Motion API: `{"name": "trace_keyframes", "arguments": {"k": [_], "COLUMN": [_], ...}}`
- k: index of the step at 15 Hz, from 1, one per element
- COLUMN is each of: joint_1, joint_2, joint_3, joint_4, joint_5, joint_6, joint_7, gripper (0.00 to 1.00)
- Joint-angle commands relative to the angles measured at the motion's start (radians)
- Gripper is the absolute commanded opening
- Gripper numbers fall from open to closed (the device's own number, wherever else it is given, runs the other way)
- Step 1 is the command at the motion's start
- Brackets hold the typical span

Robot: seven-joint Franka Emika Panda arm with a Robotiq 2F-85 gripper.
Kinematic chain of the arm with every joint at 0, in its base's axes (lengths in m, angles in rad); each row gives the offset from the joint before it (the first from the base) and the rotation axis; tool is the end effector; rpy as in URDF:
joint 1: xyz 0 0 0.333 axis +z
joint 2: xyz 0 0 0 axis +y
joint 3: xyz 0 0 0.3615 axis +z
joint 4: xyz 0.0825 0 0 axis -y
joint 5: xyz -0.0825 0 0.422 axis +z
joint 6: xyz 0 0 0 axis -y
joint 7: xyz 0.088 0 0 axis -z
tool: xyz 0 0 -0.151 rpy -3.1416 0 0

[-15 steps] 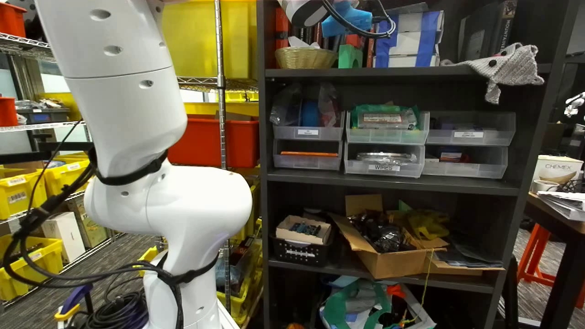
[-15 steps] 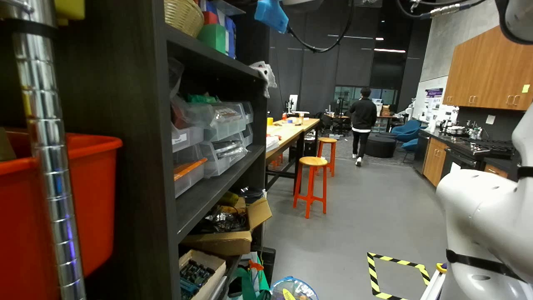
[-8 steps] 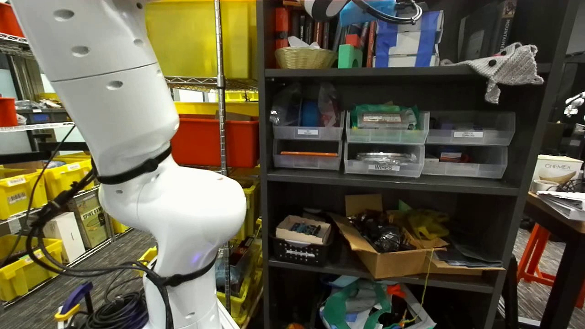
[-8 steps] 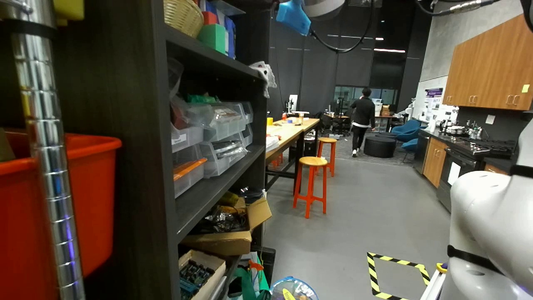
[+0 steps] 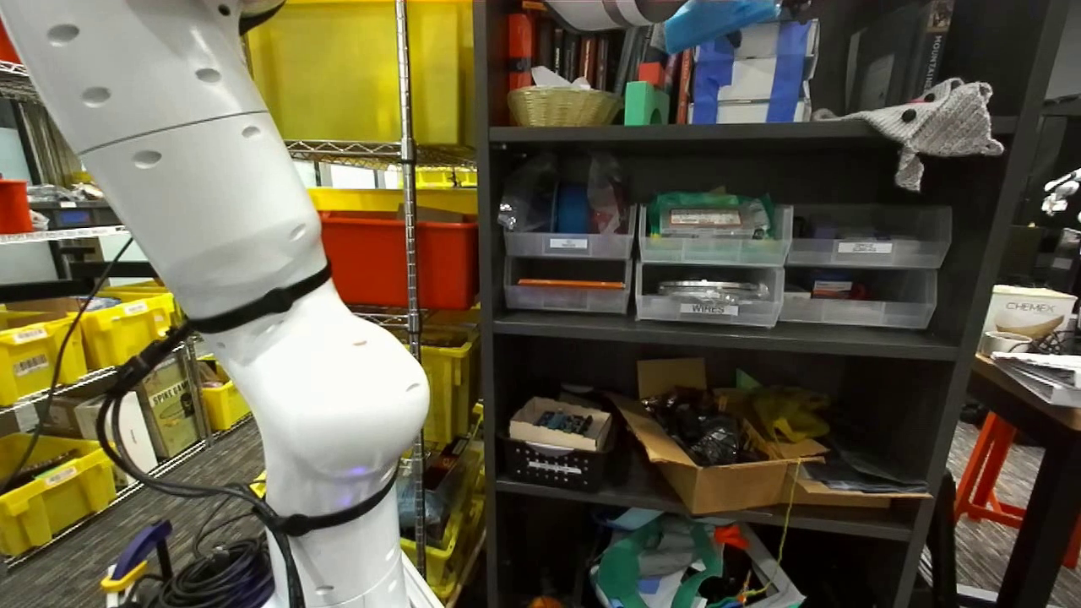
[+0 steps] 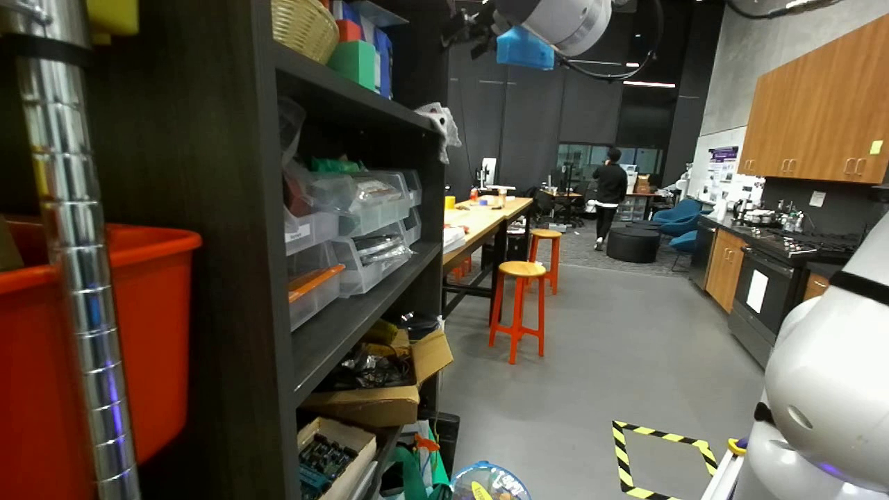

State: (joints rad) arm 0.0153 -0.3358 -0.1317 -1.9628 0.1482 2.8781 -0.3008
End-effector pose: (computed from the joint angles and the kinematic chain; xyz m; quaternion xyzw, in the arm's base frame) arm 0.5507 -0.0872 0.7935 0.8097 0.0182 0.5848 0.0450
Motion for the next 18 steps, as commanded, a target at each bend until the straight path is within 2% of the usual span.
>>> {"name": "trace_keyframes", "arguments": {"k": [1, 2, 11, 12, 15, 18], "joint_1": [-0.009, 0.003, 0.007, 0.002, 0.048, 0.044], "joint_2": [-0.048, -0.022, -0.019, -0.014, -0.006, -0.006], "joint_3": [0.027, 0.003, 0.001, 0.003, -0.037, -0.057], "joint_4": [0.024, 0.011, 0.011, 0.024, 0.023, -0.004], "joint_5": [-0.073, -0.053, -0.054, -0.056, 0.041, 0.114], "joint_6": [-0.196, -0.118, -0.127, -0.193, -0.364, -0.490], "joint_7": [0.064, 0.043, 0.045, 0.059, 0.015, 0.009], "gripper": [1.00, 1.00, 1.00, 1.00, 1.00, 1.00]}}
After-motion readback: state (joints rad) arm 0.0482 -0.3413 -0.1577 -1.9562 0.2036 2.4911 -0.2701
